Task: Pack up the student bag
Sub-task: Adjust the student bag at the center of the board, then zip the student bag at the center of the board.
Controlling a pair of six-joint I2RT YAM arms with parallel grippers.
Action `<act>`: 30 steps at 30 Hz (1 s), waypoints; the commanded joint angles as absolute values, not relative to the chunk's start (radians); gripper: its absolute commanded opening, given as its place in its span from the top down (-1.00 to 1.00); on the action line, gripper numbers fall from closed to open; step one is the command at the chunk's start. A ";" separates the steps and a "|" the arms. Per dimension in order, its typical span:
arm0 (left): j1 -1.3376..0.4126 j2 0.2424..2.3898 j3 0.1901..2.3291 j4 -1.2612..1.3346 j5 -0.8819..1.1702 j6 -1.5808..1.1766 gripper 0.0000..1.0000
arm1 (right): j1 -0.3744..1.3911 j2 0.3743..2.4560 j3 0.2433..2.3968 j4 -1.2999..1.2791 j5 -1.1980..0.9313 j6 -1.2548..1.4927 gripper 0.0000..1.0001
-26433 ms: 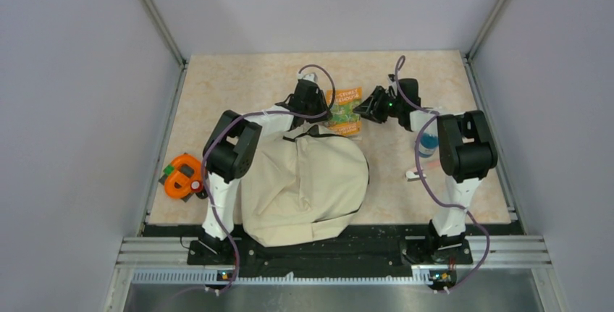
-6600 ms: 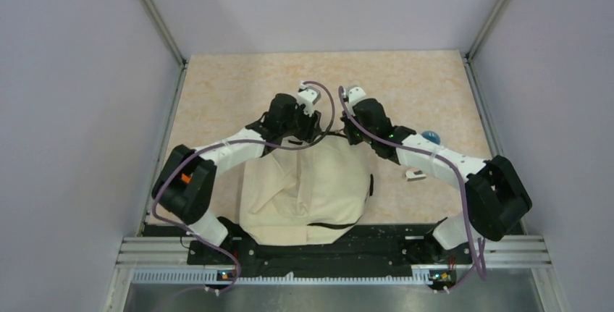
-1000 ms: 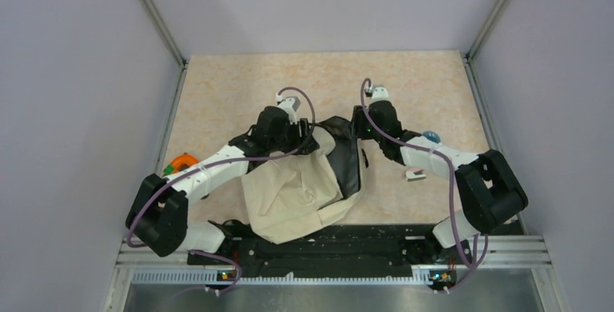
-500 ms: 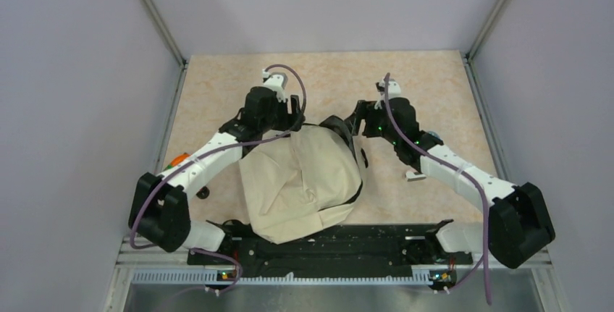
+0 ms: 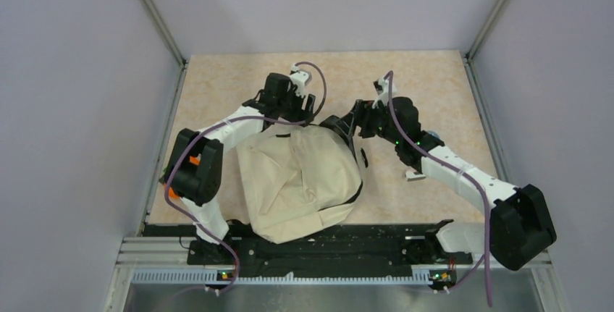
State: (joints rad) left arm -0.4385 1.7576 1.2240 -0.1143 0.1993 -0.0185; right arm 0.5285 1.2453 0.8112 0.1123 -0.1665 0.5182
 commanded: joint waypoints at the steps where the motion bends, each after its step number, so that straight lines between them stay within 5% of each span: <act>1: -0.431 1.802 1.309 -0.164 0.330 0.051 -0.50 | 0.537 1.267 0.834 0.130 -0.235 0.445 -0.44; 11: -0.416 1.813 1.233 -0.141 0.368 0.035 -0.49 | 0.538 1.404 0.980 0.014 -0.381 0.200 -0.50; 17: -0.410 1.825 1.212 -0.128 0.371 0.018 -0.31 | 0.545 1.533 1.079 -0.023 -0.456 0.077 -0.40; 30: -0.396 1.799 1.159 -0.069 0.409 0.004 0.74 | 0.584 1.760 1.233 -0.081 -0.244 0.007 -0.02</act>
State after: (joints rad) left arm -0.4065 1.8183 1.1954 -0.1078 0.3775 -0.0017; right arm 0.5663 1.7248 1.1633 -0.0925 -0.3305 0.0452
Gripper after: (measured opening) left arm 0.193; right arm 0.522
